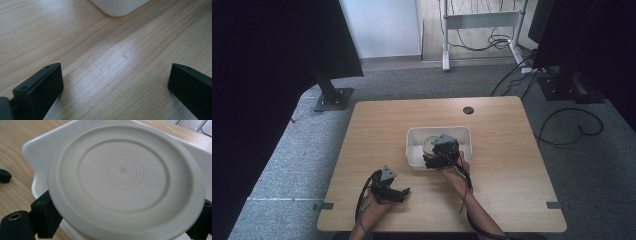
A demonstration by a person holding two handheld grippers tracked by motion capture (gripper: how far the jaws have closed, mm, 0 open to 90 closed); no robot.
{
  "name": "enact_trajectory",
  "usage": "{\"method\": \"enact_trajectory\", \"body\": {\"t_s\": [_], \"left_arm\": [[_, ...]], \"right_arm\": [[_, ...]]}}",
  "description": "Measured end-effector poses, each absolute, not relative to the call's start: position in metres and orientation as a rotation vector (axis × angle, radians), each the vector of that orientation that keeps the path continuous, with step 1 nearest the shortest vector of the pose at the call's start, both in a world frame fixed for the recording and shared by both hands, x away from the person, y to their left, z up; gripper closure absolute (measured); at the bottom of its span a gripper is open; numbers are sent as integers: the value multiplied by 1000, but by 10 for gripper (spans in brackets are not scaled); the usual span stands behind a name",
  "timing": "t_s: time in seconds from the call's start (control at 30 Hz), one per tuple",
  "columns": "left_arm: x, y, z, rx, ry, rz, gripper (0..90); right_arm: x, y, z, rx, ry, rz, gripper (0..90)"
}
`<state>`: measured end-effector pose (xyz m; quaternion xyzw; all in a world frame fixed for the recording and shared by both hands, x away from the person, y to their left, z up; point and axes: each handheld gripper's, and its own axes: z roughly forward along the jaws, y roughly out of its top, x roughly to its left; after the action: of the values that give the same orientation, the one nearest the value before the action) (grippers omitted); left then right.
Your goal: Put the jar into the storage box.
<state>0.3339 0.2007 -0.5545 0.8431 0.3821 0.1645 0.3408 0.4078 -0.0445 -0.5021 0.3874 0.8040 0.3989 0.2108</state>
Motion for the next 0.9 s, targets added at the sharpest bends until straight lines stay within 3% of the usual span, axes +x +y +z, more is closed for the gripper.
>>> {"method": "enact_trajectory", "body": {"t_s": [0.9], "left_arm": [[334,201,-554,2193,995,427,0]], "right_arm": [[423,-29,-524,1150,2269,1088,93]]}}
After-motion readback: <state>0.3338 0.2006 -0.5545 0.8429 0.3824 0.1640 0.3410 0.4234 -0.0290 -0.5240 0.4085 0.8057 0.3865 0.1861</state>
